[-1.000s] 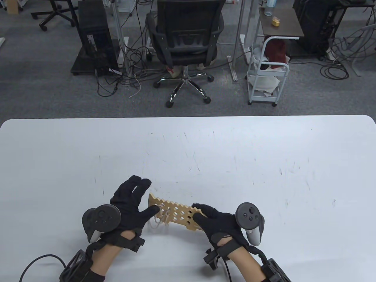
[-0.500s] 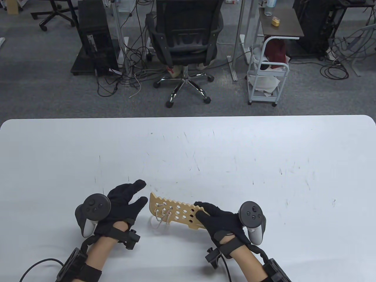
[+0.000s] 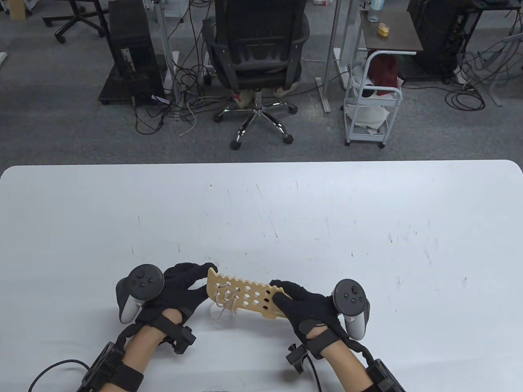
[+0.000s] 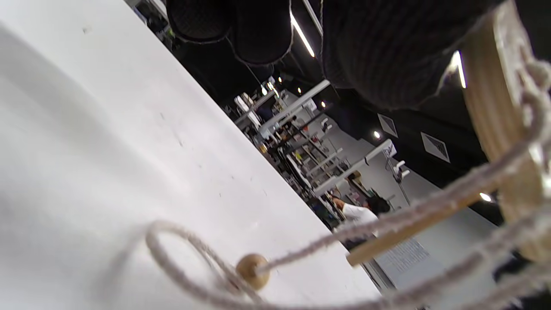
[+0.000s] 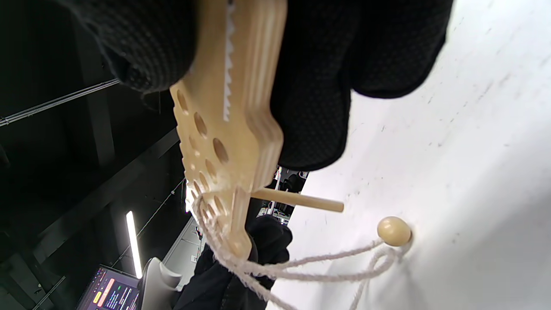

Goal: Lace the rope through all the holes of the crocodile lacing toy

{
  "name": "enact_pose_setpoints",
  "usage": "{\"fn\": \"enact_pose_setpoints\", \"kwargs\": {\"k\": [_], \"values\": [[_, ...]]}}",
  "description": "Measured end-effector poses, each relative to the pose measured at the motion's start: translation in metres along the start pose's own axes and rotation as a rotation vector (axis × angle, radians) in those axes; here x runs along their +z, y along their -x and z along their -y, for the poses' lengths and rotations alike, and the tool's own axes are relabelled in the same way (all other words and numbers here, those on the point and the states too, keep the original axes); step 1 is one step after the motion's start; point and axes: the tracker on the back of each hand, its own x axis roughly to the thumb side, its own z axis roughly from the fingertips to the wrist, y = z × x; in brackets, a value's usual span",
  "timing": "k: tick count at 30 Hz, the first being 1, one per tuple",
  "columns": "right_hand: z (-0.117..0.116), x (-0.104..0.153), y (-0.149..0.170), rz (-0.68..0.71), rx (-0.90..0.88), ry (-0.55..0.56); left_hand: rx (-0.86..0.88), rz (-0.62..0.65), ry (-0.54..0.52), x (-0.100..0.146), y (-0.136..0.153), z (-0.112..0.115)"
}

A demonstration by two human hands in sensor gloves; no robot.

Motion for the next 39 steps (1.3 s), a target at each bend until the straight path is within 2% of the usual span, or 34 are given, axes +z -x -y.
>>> {"fn": "enact_pose_setpoints", "kwargs": {"k": [5, 17, 24, 33, 39], "values": [[-0.001, 0.000, -0.001, 0.001, -0.032, -0.014, 0.103, 0.019, 0.137, -0.005, 0.002, 0.013], [-0.003, -0.001, -0.001, -0.004, -0.080, -0.050, 0.283, 0.066, 0.339, -0.008, -0.003, 0.039], [-0.007, 0.000, -0.001, -0.001, -0.090, -0.072, 0.319, 0.083, 0.391, -0.008, -0.006, 0.047], [-0.007, -0.001, -0.001, -0.007, -0.098, -0.072, 0.341, 0.089, 0.364, -0.008, -0.008, 0.047], [-0.008, -0.001, -0.001, -0.011, -0.115, -0.089, 0.367, 0.095, 0.414, -0.008, -0.010, 0.052]]}}
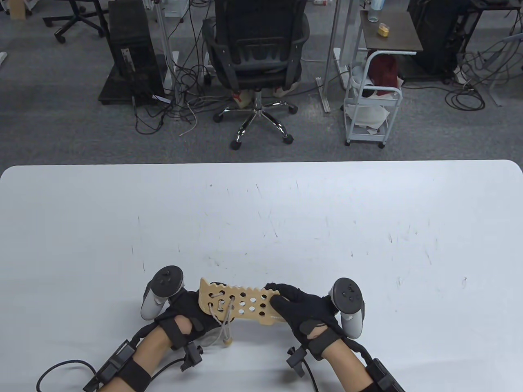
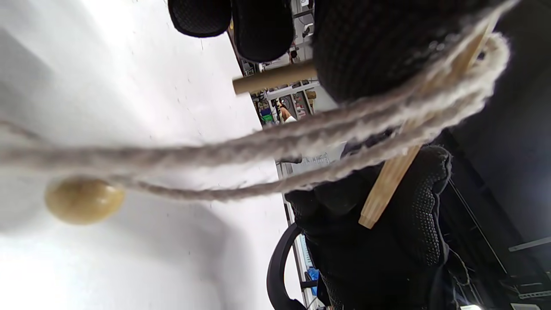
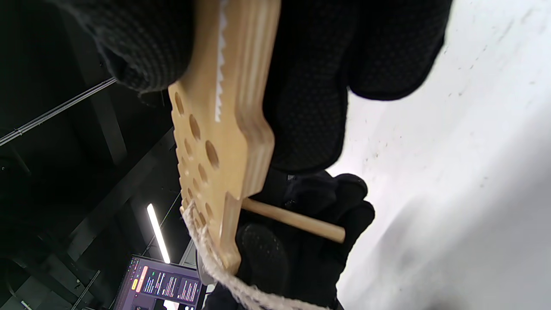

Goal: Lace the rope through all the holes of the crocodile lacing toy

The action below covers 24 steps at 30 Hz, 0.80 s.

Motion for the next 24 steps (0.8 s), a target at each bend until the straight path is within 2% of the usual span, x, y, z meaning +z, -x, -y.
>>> {"fn": "enact_pose_setpoints", "kwargs": {"k": [5, 10, 24], "values": [[0.000, 0.000, 0.000, 0.000, 0.002, 0.003, -0.020, 0.000, -0.007, -0.001, -0.001, 0.000], [0.003, 0.000, 0.001, -0.007, 0.012, 0.024, -0.039, 0.006, -0.082, 0.003, -0.002, -0.009], [0.017, 0.000, 0.002, -0.023, 0.018, 0.097, -0.042, -0.030, -0.366, 0.025, 0.007, -0.058]]}}
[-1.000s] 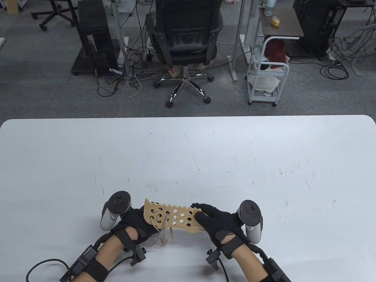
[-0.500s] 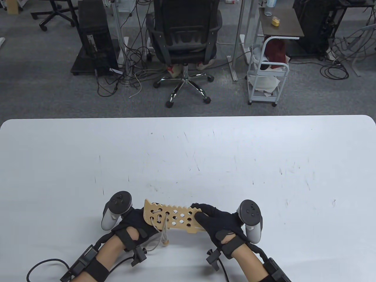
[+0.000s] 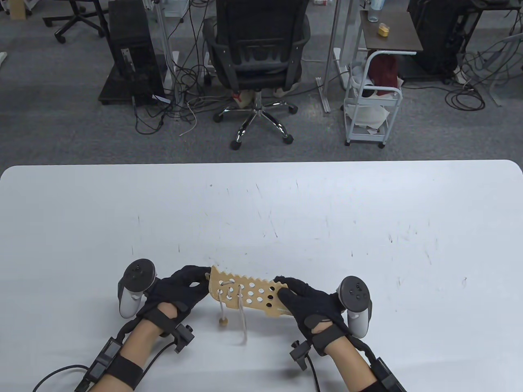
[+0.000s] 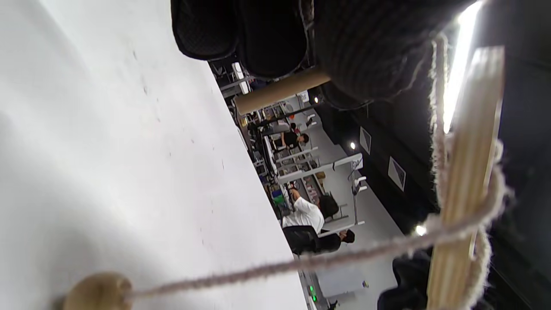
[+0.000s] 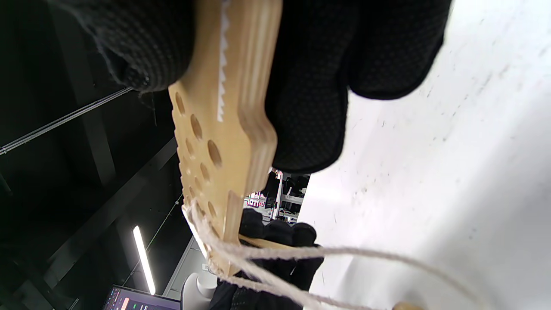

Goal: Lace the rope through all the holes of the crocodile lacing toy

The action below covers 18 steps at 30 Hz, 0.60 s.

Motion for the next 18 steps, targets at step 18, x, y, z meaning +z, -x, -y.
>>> {"fn": "enact_pose_setpoints", "kwargs": {"k": [18], "values": [[0.017, -0.001, 0.004, -0.024, 0.006, 0.067, 0.093, -0.001, -0.277, 0.015, 0.008, -0.057]]}}
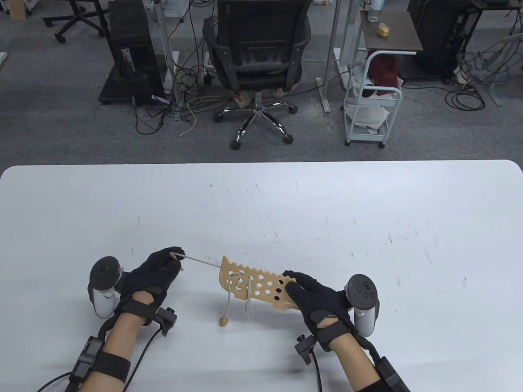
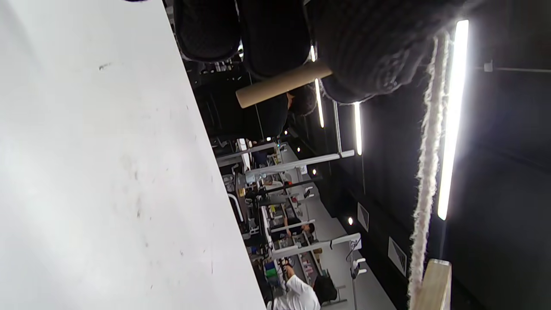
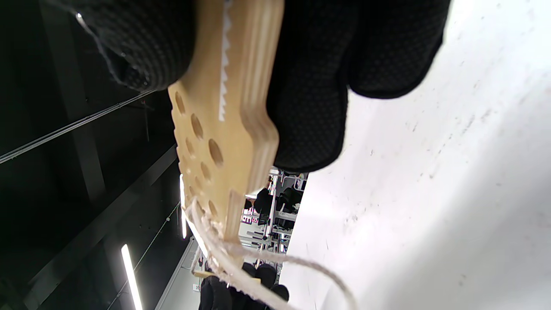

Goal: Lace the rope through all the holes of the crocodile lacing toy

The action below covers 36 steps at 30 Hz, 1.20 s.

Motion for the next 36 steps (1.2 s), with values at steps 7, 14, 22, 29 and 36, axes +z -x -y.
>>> {"fn": "enact_pose_setpoints", "kwargs": {"k": [7, 14, 22, 29, 36], "values": [[0.003, -0.001, 0.000, -0.007, -0.001, 0.018, 0.056, 0.014, -0.094, 0.003, -0.001, -0.022], [0.010, -0.001, 0.002, -0.026, 0.009, 0.060, 0.099, 0.020, -0.139, 0.006, -0.002, -0.038], [0.022, -0.005, 0.005, -0.046, 0.034, 0.114, 0.155, 0.042, -0.200, 0.012, -0.005, -0.053], [0.030, -0.007, 0.009, -0.060, 0.032, 0.147, 0.207, 0.052, -0.244, 0.017, -0.005, -0.064], [0.036, -0.005, 0.009, -0.063, 0.016, 0.175, 0.281, 0.069, -0.286, 0.023, -0.006, -0.073]]}}
